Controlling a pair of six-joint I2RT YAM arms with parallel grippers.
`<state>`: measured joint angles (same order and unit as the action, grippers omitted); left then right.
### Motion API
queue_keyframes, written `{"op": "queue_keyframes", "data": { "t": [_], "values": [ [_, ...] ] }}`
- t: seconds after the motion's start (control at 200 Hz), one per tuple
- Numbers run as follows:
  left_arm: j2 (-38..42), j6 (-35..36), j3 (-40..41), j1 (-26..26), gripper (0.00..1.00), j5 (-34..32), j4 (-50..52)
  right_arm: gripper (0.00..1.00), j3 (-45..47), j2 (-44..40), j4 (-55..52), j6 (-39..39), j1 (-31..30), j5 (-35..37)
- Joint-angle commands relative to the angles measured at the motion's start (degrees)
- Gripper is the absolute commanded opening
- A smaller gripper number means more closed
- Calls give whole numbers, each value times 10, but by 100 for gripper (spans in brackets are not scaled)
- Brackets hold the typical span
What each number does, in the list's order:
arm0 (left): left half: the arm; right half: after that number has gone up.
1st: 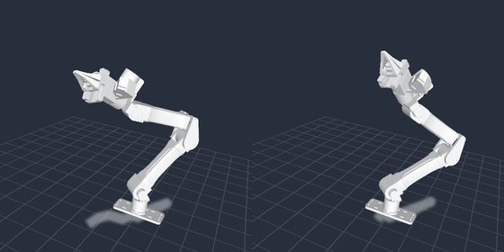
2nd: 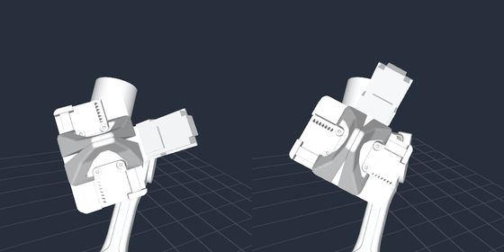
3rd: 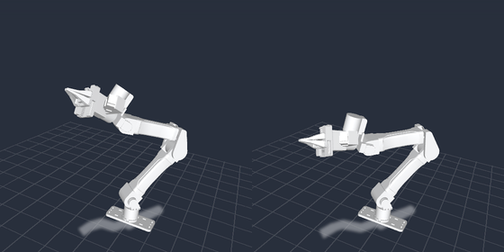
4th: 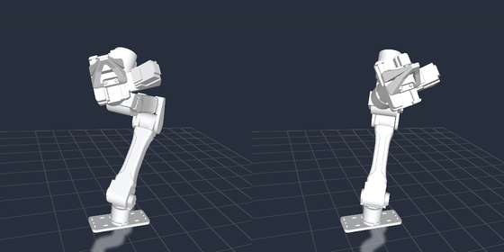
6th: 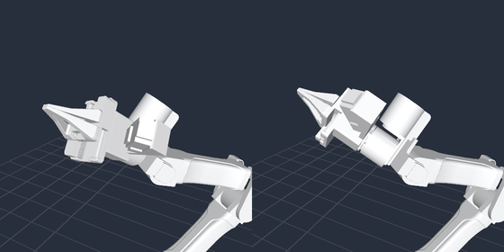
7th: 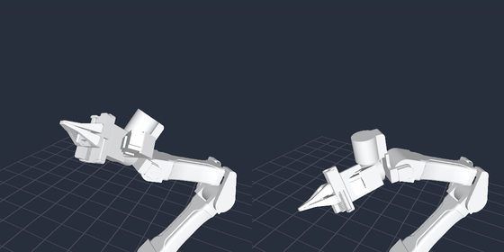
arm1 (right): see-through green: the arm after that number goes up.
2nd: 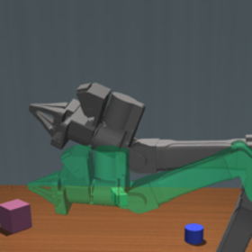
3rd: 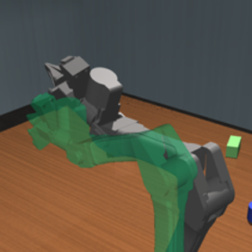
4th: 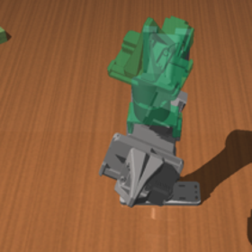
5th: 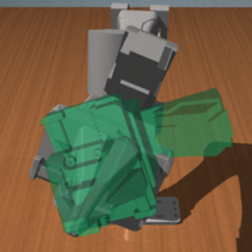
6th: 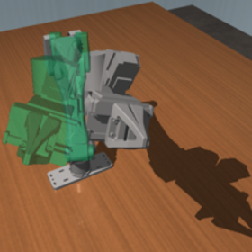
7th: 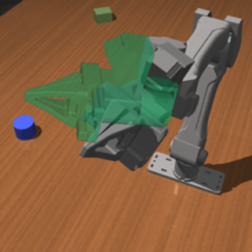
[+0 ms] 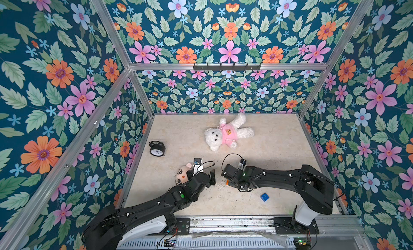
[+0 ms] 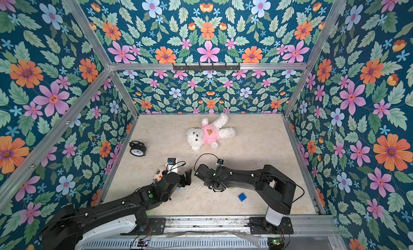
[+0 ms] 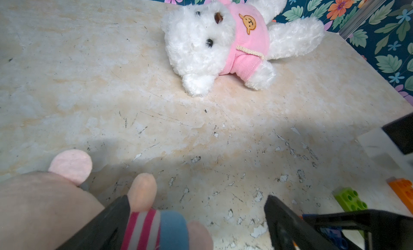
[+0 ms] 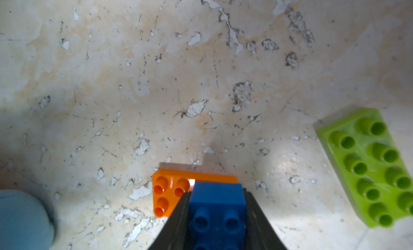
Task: Assemble the number 5 with lego
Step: Assemble the lego brick with the lego brick.
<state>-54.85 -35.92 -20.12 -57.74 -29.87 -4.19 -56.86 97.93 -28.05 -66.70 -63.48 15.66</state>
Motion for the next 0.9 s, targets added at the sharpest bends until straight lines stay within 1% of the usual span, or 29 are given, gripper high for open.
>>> {"op": "queue_keyframes", "data": {
  "t": [0.0, 0.11, 0.17, 0.21, 0.275, 0.385, 0.46, 0.53, 0.665, 0.755, 0.895],
  "values": [
    [3, 2, 2, 0, 99, -10, -10, 18, 3, 13, -7, 4, -1, -16],
    [5, 3, 3, 1, 99, -11, -7, 18, -4, 17, -16, 5, -1, -12],
    [5, 3, 3, 1, 99, -11, -4, 17, -30, 7, -57, -2, -9, 28],
    [6, 3, 3, 0, 99, -12, -1, 18, -38, -3, -64, 0, -11, 40],
    [9, 2, 5, 0, 99, -14, -1, 18, -33, -20, -40, 10, -5, 34],
    [13, 2, 7, 0, 99, -17, -6, 17, -36, -13, -24, 17, 1, 17],
    [15, 2, 7, 0, 99, -19, -2, 18, -46, 4, -34, 20, 1, 10],
    [18, 2, 9, 1, 99, -19, 0, 18, -63, 24, -66, 19, -1, 21],
    [19, 3, 10, 0, 99, -19, 2, 18, -62, 36, -55, 19, -3, 4],
    [23, 3, 9, 0, 99, -20, 9, 18, -63, 39, -69, 9, -5, 19],
    [32, 1, 17, 0, 99, -20, 4, 19, -60, 40, -66, 14, -5, 13]
  ]
}}
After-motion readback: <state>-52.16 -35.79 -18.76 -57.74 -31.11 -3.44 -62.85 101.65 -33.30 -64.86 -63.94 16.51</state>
